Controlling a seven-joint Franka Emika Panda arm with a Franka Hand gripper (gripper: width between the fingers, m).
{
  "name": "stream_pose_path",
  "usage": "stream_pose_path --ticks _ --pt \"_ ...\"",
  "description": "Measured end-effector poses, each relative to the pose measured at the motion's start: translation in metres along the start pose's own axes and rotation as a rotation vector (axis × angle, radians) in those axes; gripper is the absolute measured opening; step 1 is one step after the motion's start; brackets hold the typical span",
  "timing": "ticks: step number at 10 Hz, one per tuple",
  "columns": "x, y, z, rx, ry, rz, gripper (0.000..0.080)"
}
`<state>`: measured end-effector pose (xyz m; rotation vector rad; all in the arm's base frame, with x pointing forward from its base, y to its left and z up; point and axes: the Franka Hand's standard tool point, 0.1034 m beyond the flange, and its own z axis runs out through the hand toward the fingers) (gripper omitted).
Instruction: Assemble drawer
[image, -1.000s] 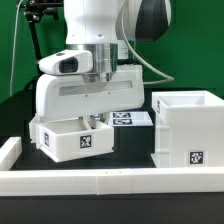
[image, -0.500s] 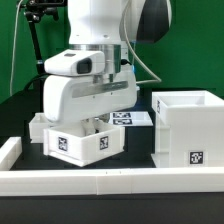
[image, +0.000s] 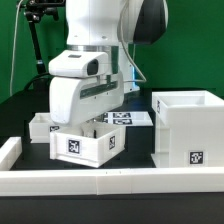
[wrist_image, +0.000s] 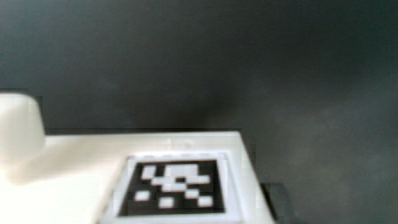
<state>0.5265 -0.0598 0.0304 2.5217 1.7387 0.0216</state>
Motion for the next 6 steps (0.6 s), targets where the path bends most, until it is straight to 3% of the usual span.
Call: stream_pose_path --ticks 2,6 --pt "0.0071 0.002 0.002 -0.004 -0.018 -0.203 0.0042" --pt "0.0009 0.0013 0.0039 -0.001 -0.033 -0.34 0.0042"
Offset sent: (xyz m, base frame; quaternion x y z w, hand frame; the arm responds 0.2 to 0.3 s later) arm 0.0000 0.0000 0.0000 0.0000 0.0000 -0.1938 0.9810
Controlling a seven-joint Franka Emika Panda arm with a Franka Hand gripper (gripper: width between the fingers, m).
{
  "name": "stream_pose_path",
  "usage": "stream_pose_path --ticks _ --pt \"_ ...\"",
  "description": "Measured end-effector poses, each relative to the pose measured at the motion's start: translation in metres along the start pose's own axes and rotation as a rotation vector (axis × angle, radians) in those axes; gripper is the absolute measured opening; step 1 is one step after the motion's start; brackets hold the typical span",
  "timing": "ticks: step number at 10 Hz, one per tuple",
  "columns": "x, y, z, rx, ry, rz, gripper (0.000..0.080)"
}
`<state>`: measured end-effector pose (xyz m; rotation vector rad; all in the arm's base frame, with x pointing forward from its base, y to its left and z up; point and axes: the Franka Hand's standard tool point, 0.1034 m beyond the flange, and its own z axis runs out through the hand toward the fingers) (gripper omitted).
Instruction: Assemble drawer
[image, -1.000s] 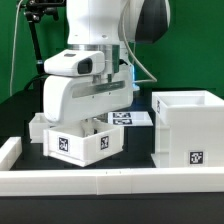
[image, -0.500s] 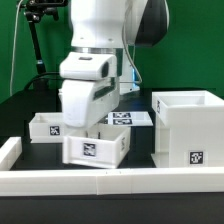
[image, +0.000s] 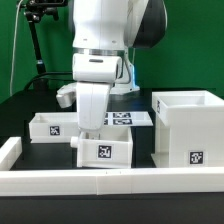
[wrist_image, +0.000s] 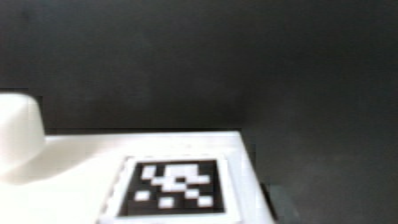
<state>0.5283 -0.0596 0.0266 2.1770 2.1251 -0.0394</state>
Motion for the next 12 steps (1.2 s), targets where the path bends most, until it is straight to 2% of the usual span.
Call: stream_pose_path --ticks 3,5,6,9,10,12 --pt "0.023 -0.001 0.003 0.016 0.012 -0.02 0.0042" --pt "0.033 0.001 0.005 0.012 0.02 0.007 0.0042" --pt "0.032 0.002 0.006 -0.011 0.022 0.011 0.0042" --pt "0.031 0.0 0.007 -0.006 0.022 0.014 0.0042" --pt "0.032 0.002 0.007 -0.033 0.026 0.018 0.0042" --pt "0.041 0.002 0.007 -0.028 0.032 0.021 0.0042"
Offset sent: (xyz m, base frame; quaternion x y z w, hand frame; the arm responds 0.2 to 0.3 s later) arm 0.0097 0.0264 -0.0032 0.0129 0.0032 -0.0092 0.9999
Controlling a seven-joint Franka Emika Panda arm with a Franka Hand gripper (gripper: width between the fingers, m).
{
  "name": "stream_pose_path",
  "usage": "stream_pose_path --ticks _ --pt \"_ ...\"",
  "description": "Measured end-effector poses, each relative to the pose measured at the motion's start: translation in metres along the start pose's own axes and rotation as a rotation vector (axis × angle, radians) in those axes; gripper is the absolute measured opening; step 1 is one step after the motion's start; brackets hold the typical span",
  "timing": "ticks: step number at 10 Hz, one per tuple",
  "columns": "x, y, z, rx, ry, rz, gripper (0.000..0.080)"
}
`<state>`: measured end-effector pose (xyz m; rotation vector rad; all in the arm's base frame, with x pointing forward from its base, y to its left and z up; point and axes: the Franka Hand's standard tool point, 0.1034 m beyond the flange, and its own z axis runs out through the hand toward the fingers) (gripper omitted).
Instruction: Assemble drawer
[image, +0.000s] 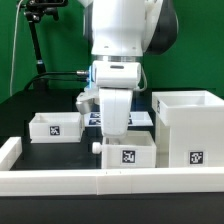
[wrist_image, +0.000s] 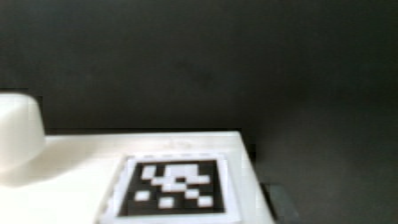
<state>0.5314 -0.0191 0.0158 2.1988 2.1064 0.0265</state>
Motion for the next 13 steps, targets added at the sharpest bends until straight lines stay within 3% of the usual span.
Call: stream_pose_path --ticks 1,13 --pt "0.004 0.003 -0.001 -0.014 0.005 0.005 0.0042" --pt "0.017 0.003 0.002 0.003 0.002 0.002 0.0042"
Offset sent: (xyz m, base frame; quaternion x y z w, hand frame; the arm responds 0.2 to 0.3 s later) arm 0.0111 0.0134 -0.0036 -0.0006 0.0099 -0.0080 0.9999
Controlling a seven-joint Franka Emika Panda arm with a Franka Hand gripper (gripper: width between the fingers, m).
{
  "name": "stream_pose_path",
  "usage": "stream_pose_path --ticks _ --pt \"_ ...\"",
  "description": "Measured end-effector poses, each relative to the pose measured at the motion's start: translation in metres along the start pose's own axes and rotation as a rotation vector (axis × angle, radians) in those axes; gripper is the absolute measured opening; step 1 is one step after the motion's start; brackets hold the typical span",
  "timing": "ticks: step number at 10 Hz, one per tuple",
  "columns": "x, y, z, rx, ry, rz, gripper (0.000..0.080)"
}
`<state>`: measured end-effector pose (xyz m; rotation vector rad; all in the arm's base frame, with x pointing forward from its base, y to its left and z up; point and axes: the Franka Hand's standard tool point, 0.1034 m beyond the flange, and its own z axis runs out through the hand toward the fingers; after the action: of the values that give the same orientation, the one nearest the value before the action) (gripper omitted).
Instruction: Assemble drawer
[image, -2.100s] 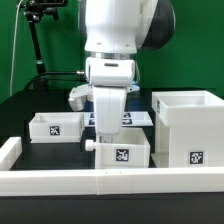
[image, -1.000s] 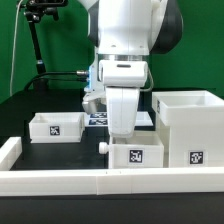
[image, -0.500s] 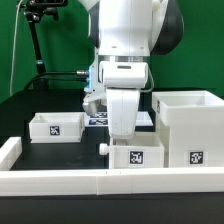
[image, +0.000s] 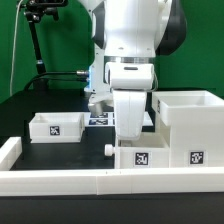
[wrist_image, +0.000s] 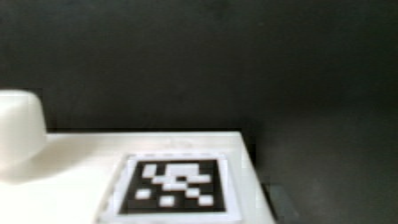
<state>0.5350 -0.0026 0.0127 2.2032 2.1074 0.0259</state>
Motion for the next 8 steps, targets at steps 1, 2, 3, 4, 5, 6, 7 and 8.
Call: stream_pose_path --ticks 1,2,3,4,5,6,7,8 --pt "-0.0009 -0.0001 0.0001 0.0 0.0 0.002 0.0042" --pt "-0.0012 -0.0001 0.0001 0.0 0.0 0.003 0.0042" --pt "-0.0014 -0.0001 0.0002 0.0 0.0 0.003 0.0042" --pt "-0.002 -0.0002 0.0003 0.001 -0.001 -0.016 0.0042" --pt "0.0 -0.0005 0.0003 0.001 -0.002 -0.017 0.0042" --pt "0.0005 -0.0007 0.0003 0.002 -0.006 -0.012 0.0042" --pt "0.0004 -0.0006 0.0001 0.012 -0.009 -0.005 0.0042" --pt "0.0003 -0.0003 -0.0001 0.026 -0.013 -0.006 0.0042"
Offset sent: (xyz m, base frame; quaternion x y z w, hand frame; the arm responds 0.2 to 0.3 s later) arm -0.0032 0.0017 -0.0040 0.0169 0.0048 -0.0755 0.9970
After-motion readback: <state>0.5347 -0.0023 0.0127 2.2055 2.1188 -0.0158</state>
